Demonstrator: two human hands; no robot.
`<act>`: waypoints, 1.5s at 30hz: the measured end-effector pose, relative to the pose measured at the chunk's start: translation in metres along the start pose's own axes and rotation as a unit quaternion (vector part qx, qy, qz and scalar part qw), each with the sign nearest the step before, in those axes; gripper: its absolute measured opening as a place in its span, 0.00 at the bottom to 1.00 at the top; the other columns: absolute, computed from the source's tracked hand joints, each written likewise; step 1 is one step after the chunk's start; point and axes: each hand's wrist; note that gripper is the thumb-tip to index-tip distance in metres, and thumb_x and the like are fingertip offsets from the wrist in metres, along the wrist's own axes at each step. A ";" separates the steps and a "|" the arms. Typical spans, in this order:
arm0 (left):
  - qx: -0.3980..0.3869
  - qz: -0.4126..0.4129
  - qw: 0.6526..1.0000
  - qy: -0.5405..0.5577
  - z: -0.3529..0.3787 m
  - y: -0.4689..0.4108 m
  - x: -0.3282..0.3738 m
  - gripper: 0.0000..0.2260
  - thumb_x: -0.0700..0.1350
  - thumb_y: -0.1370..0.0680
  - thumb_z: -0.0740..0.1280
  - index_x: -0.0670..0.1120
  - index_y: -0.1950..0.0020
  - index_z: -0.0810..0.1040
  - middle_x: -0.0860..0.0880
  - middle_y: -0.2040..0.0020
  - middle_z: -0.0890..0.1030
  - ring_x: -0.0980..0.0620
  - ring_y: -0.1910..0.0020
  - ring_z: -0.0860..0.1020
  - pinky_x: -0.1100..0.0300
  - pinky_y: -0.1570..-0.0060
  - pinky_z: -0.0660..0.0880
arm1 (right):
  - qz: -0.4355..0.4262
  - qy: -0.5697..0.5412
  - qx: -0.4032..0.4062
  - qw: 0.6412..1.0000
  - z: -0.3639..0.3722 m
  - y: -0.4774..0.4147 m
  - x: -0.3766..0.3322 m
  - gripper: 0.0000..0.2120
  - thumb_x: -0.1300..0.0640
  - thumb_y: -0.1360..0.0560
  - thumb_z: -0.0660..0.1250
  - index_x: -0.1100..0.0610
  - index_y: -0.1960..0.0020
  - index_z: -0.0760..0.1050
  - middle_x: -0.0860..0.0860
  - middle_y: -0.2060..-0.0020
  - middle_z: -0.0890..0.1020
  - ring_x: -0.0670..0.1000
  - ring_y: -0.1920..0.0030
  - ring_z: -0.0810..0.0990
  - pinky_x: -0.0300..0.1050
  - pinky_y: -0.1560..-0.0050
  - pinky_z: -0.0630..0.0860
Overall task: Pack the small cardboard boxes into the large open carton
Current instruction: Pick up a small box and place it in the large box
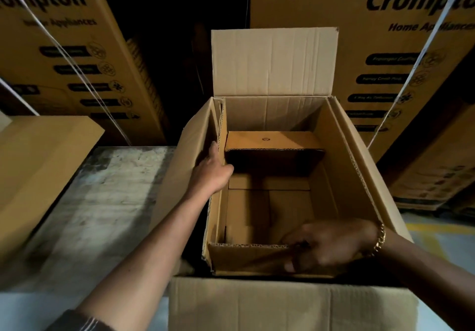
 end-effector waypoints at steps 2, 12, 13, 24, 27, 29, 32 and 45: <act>-0.004 0.000 1.000 0.005 0.000 0.006 -0.001 0.36 0.57 0.24 0.59 0.60 0.20 0.44 0.43 0.24 0.69 0.38 0.34 0.74 0.48 0.43 0.71 | 0.001 -0.022 -0.002 1.000 0.007 0.007 -0.002 0.20 0.36 0.20 0.61 0.45 0.36 0.76 0.44 0.46 0.83 0.45 0.48 0.80 0.47 0.45 0.77; -0.011 -0.021 0.999 0.021 0.013 0.037 -0.011 0.34 0.54 0.21 0.61 0.58 0.19 0.46 0.44 0.21 0.64 0.39 0.29 0.69 0.47 0.38 0.68 | -0.018 -0.046 0.024 0.998 0.035 0.019 -0.002 0.20 0.38 0.19 0.59 0.42 0.30 0.74 0.38 0.37 0.80 0.39 0.39 0.77 0.48 0.33 0.73; -0.007 -0.021 1.000 0.021 0.015 0.039 -0.011 0.34 0.53 0.20 0.61 0.58 0.19 0.47 0.44 0.22 0.65 0.39 0.29 0.70 0.48 0.41 0.68 | -0.016 -0.044 0.028 0.999 0.037 0.019 -0.002 0.21 0.38 0.19 0.59 0.43 0.29 0.74 0.39 0.36 0.79 0.40 0.38 0.77 0.48 0.33 0.73; -0.018 -0.012 0.999 0.034 0.013 0.044 -0.011 0.33 0.54 0.20 0.62 0.56 0.18 0.48 0.45 0.20 0.61 0.40 0.26 0.66 0.44 0.31 0.65 | 0.001 -0.070 0.046 0.997 0.025 0.017 0.009 0.24 0.36 0.20 0.59 0.46 0.28 0.72 0.43 0.37 0.79 0.44 0.39 0.77 0.48 0.37 0.75; -0.019 -0.006 0.999 0.027 0.010 0.038 -0.010 0.35 0.55 0.21 0.63 0.56 0.19 0.48 0.46 0.20 0.61 0.40 0.25 0.65 0.43 0.31 0.64 | 0.012 -0.078 0.033 0.996 0.010 0.012 0.013 0.28 0.32 0.23 0.57 0.44 0.28 0.72 0.41 0.36 0.78 0.43 0.38 0.76 0.44 0.39 0.72; -0.016 -0.002 1.000 0.024 0.007 0.031 -0.009 0.35 0.57 0.21 0.63 0.57 0.19 0.48 0.46 0.20 0.60 0.40 0.25 0.65 0.42 0.30 0.64 | 0.035 -0.062 0.055 0.996 -0.008 0.003 0.019 0.29 0.30 0.24 0.57 0.43 0.28 0.71 0.43 0.34 0.78 0.45 0.36 0.75 0.45 0.38 0.71; -0.018 0.002 0.999 0.029 0.001 0.014 -0.002 0.35 0.57 0.21 0.64 0.57 0.19 0.49 0.46 0.20 0.61 0.40 0.25 0.65 0.43 0.31 0.64 | 0.063 0.020 0.166 0.984 -0.046 -0.025 0.034 0.24 0.36 0.22 0.63 0.46 0.30 0.73 0.46 0.39 0.80 0.47 0.41 0.77 0.40 0.46 0.73; -0.022 0.017 1.000 0.004 -0.014 -0.058 0.021 0.27 0.53 0.19 0.60 0.53 0.21 0.58 0.43 0.24 0.69 0.39 0.31 0.71 0.47 0.39 0.69 | 0.260 0.320 0.279 0.867 -0.174 -0.140 0.111 0.20 0.43 0.30 0.68 0.47 0.40 0.77 0.53 0.42 0.81 0.57 0.40 0.79 0.55 0.39 0.71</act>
Point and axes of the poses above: each hand's wrist, its own y-axis away from the middle knuckle, its own z-axis out of the palm, x = y × z
